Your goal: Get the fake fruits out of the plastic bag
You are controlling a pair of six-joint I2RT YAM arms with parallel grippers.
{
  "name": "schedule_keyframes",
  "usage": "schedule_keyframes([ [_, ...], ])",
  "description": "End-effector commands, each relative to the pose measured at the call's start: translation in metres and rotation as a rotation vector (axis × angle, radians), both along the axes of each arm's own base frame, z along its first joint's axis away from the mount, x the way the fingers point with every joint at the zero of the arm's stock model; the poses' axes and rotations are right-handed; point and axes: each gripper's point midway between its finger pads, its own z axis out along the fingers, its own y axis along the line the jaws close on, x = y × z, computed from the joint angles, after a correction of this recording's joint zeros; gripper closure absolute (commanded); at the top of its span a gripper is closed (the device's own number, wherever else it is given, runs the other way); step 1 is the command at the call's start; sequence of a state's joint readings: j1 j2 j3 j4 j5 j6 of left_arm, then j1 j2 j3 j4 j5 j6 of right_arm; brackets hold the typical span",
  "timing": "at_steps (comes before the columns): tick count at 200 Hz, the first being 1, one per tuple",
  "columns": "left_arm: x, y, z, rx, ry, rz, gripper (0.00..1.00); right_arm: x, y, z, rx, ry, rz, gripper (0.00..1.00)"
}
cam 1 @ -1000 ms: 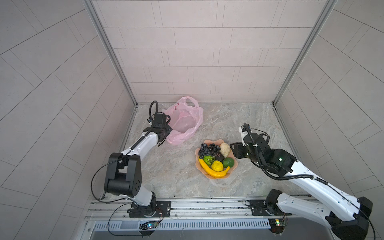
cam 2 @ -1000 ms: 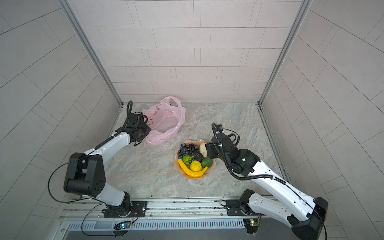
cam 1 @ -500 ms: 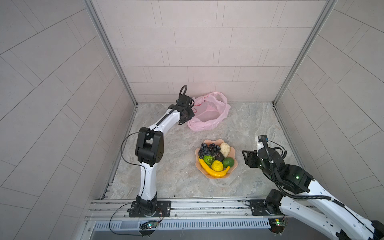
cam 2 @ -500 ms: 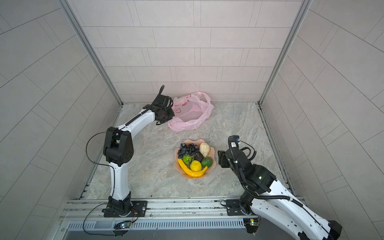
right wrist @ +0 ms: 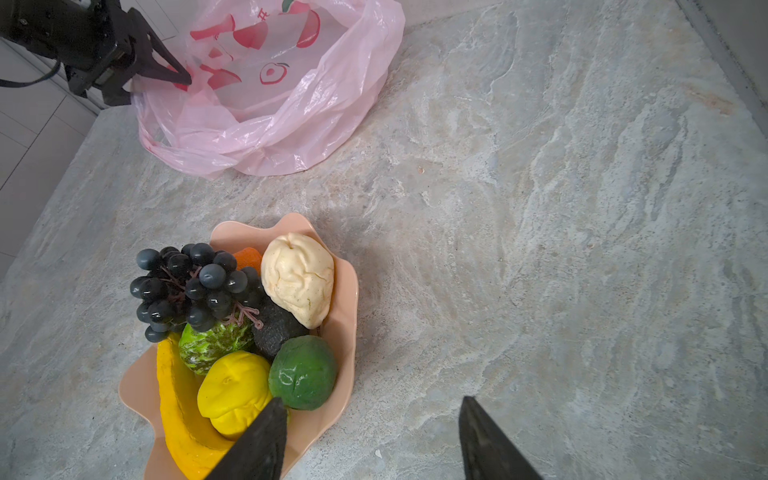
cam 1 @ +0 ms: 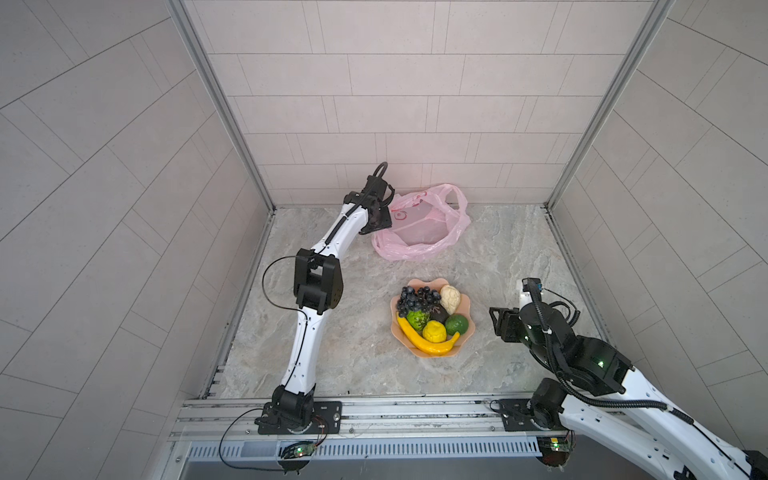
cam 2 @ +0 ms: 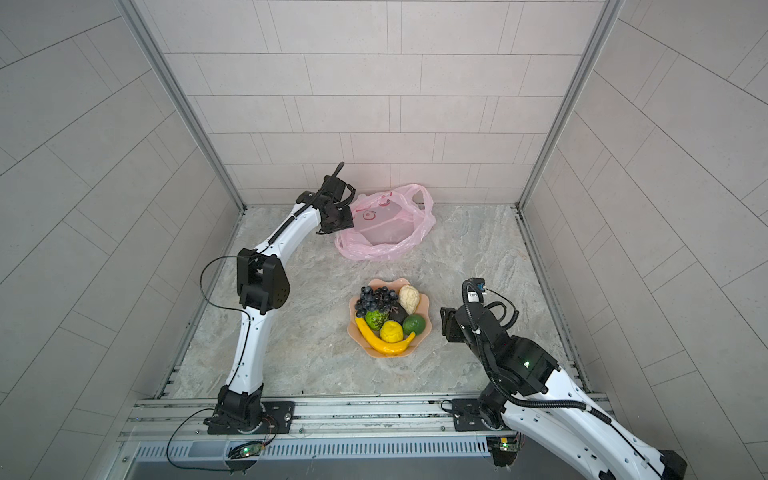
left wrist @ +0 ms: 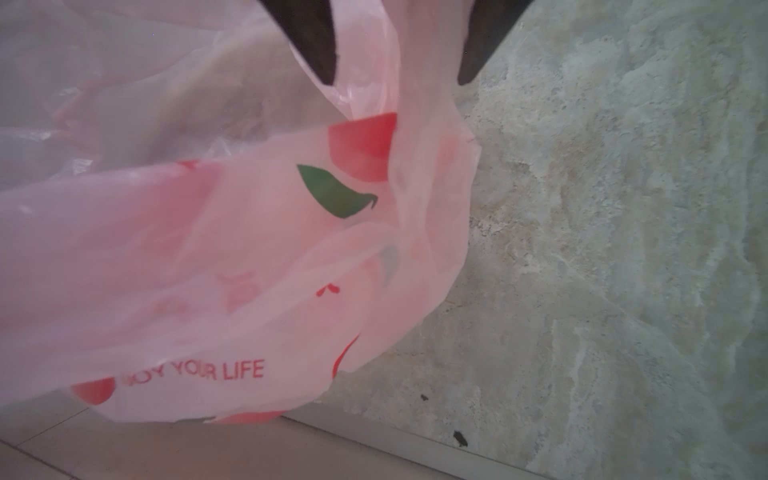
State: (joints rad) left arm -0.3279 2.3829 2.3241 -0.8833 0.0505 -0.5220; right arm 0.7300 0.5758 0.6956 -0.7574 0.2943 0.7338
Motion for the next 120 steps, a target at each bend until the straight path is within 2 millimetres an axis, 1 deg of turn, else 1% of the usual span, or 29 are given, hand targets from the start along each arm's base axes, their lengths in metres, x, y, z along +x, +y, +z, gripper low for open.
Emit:
schedule_keyframes([
  [1,-0.012,0.010,0.029,0.070,-0.017,-0.026,0.36,-0.001,-0.005,-0.003,-0.005,0.009,-0.024,0.35],
  [21,-0.016,0.018,0.047,0.112,-0.044,-0.035,0.23,0.000,-0.004,-0.004,-0.005,0.011,-0.025,0.35],
  [24,-0.017,0.017,0.049,0.117,-0.046,-0.041,0.07,0.000,-0.004,-0.004,-0.005,0.013,-0.023,0.35],
  [25,-0.018,0.017,0.049,0.117,-0.047,-0.042,0.04,0.000,-0.004,-0.004,-0.005,0.013,-0.024,0.35],
  [28,-0.019,0.017,0.052,0.120,-0.050,-0.046,0.00,0.000,-0.003,-0.004,-0.004,0.012,-0.023,0.35],
  [40,-0.023,0.020,0.060,0.126,-0.056,-0.049,0.00,0.000,-0.003,-0.004,-0.005,0.014,-0.022,0.35],
  [61,-0.030,0.017,0.072,0.110,-0.071,-0.071,0.00,0.002,0.000,-0.005,-0.001,0.017,-0.019,0.35],
  [83,-0.045,0.029,0.089,0.125,-0.095,-0.035,0.00,0.003,0.004,-0.008,0.009,0.034,-0.015,0.35],
  [92,-0.057,0.035,0.098,0.113,-0.115,-0.009,0.00,0.002,0.005,-0.010,0.017,0.046,-0.016,0.35],
  [107,-0.081,0.046,0.104,0.079,-0.151,0.051,0.00,0.001,0.008,-0.016,0.037,0.069,-0.021,0.35],
  [111,-0.089,0.050,0.106,0.069,-0.165,0.073,0.00,0.000,0.008,-0.018,0.046,0.077,-0.022,0.35],
  [113,-0.094,0.053,0.102,0.067,-0.161,0.085,0.00,0.000,0.009,-0.018,0.053,0.079,-0.023,0.35],
  [115,-0.097,0.054,0.106,0.058,-0.178,0.096,0.00,-0.001,0.009,-0.020,0.059,0.084,-0.026,0.35],
  [120,-0.108,0.060,0.103,0.048,-0.190,0.123,0.00,-0.002,0.011,-0.022,0.078,0.096,-0.028,0.35],
])
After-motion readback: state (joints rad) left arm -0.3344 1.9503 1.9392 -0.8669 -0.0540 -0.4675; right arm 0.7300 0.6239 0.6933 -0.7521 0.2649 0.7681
